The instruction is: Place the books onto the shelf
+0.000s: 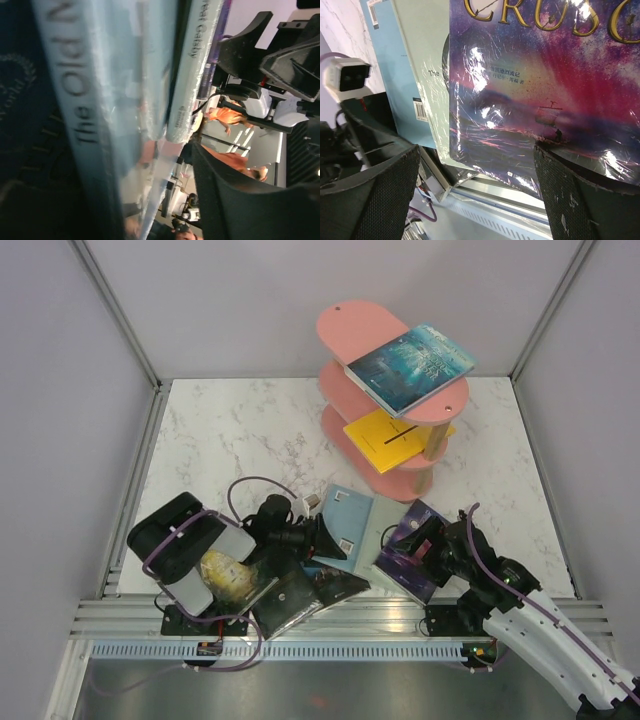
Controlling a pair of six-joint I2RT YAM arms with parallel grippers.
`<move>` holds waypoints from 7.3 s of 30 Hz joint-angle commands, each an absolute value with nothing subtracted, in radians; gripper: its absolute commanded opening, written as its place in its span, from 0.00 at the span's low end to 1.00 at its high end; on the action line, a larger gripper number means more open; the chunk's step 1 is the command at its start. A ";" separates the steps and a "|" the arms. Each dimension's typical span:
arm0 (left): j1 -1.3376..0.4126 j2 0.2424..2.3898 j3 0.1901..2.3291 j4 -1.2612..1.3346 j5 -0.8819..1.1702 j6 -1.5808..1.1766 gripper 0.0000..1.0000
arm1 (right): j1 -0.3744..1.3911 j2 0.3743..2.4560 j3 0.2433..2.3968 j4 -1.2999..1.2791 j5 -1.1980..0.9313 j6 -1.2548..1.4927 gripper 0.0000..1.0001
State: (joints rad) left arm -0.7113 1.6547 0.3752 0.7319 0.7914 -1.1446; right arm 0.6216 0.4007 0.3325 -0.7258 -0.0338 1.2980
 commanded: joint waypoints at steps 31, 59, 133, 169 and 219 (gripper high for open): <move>-0.523 1.010 0.591 -0.132 0.888 -0.747 0.02 | 0.629 0.469 0.555 -0.642 -0.182 1.206 0.98; -0.523 0.604 0.523 -0.133 1.163 -0.957 0.02 | 0.732 0.627 0.584 -0.025 -0.259 1.296 0.98; -0.523 0.620 0.756 -0.508 0.365 -1.258 0.76 | 0.881 0.936 0.954 -0.014 0.215 1.462 0.00; -0.523 0.598 0.733 -0.236 0.167 -1.394 0.58 | 0.893 0.996 0.930 0.100 0.166 1.586 0.00; -0.512 0.956 1.130 -0.262 0.238 -1.270 0.02 | 0.900 0.273 1.230 -1.083 0.543 1.427 0.98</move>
State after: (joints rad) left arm -0.5220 1.0103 0.9970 -0.2150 0.2295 -1.3094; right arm 0.9005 0.2821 1.1843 -0.9722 0.4820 1.4246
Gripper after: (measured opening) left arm 0.181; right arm 0.978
